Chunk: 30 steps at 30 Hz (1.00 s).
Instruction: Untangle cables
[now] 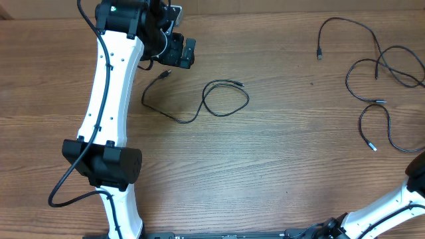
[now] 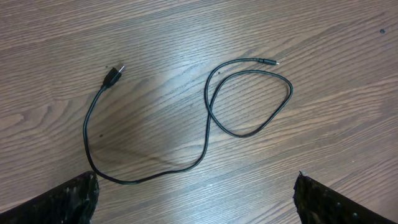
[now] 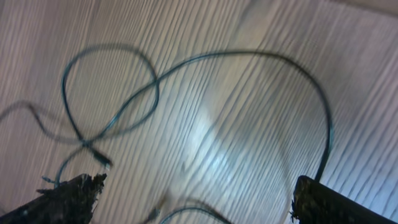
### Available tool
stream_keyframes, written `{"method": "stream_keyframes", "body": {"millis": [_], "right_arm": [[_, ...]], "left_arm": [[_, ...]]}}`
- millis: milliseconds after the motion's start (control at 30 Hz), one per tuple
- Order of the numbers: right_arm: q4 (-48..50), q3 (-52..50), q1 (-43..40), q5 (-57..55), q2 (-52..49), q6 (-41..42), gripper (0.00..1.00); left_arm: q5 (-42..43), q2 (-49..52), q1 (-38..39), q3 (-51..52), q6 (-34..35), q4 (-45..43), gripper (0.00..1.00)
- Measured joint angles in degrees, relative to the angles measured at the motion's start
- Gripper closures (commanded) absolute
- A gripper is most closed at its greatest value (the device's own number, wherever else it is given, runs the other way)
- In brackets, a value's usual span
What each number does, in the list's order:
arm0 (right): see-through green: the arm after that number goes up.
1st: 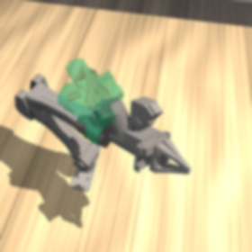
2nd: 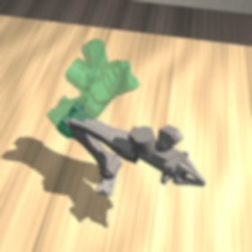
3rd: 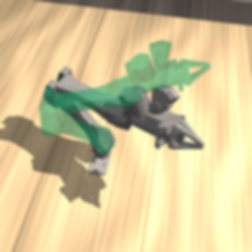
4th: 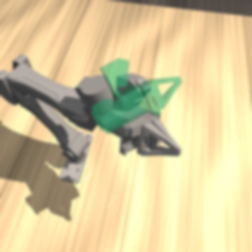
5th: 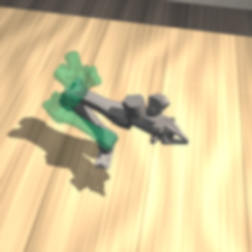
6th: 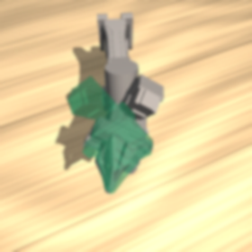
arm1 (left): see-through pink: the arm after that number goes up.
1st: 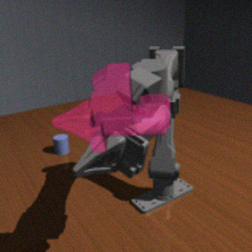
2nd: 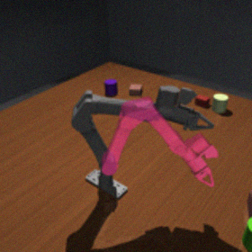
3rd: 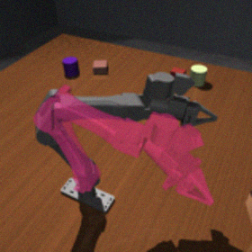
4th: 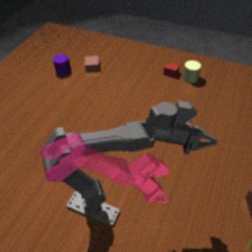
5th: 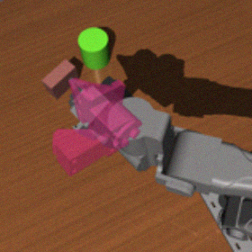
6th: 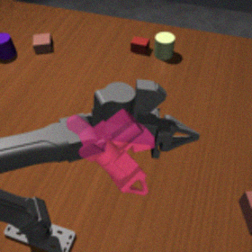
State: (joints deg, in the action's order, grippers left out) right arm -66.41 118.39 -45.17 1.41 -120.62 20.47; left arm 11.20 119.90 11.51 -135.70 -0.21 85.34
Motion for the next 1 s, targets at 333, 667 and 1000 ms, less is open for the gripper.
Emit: {"method": "stream_keyframes", "body": {"millis": [333,667,1000], "right_arm": [[-11.15,-0.02,2.78,2.67,0.00,-5.53,0.00],[-16.74,-4.26,4.33,-1.40,0.00,-4.44,0.00],[-9.16,-19.41,5.46,-2.34,-0.02,-3.98,0.00]], "left_arm": [[-0.02,0.00,0.02,0.00,0.00,-0.04,0.00],[-0.02,0.00,0.02,0.00,0.00,-0.02,0.00],[-0.02,0.00,0.00,0.00,0.00,-0.02,0.00]]}}
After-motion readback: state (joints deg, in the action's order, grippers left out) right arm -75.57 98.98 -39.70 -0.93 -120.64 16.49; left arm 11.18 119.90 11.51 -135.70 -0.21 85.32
